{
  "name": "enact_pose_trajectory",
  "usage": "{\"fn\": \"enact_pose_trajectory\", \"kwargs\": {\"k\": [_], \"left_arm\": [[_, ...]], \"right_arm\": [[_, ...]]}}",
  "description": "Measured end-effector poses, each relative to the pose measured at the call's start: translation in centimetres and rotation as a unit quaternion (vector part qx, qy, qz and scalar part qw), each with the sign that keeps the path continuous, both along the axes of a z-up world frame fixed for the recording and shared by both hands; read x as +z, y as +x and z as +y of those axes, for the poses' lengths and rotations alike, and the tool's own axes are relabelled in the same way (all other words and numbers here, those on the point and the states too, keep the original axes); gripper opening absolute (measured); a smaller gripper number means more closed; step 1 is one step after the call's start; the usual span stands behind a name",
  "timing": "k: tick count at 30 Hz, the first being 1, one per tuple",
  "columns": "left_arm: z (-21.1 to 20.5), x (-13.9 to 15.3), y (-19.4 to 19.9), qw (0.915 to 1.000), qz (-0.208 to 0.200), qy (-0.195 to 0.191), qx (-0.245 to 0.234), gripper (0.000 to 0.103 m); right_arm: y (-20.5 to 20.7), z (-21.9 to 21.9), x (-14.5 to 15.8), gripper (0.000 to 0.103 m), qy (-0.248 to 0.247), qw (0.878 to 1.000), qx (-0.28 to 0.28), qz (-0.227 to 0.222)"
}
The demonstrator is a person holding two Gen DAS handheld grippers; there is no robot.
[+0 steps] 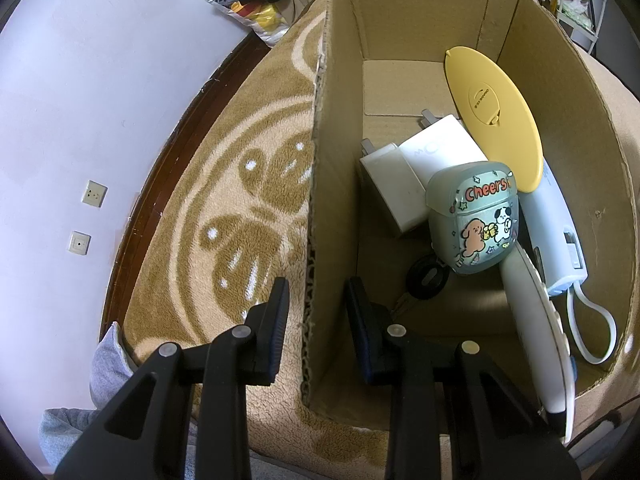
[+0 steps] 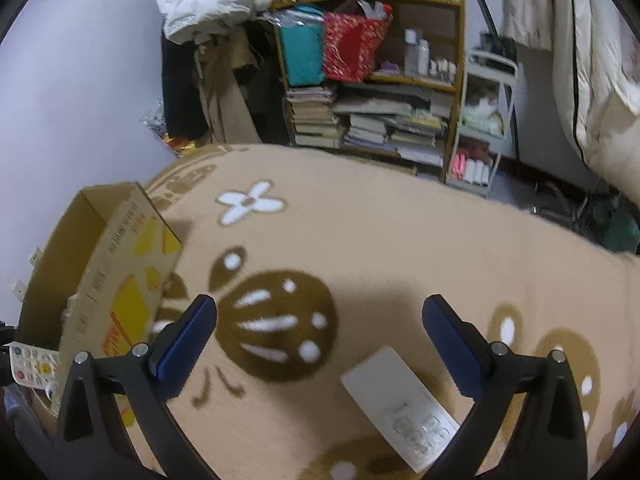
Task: Organize rigid objects
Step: 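Reach to the white remote control and grasp it with the right gripper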
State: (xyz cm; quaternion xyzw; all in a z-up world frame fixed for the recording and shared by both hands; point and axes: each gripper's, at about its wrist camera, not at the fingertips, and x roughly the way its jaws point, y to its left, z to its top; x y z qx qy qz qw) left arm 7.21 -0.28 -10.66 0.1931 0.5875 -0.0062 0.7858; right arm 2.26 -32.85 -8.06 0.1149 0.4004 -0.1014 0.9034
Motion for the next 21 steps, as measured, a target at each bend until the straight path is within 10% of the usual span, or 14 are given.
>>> {"fn": "enact_pose_trajectory", "kwargs": {"k": [21], "left_arm": [[0.0,0.0,0.0,1.0000,0.000,0.000,0.000,0.029]], "right_arm": [[-2.8,-4.4,-8.3,0.085,0.074,0.990,-0.041,0.115]]}}
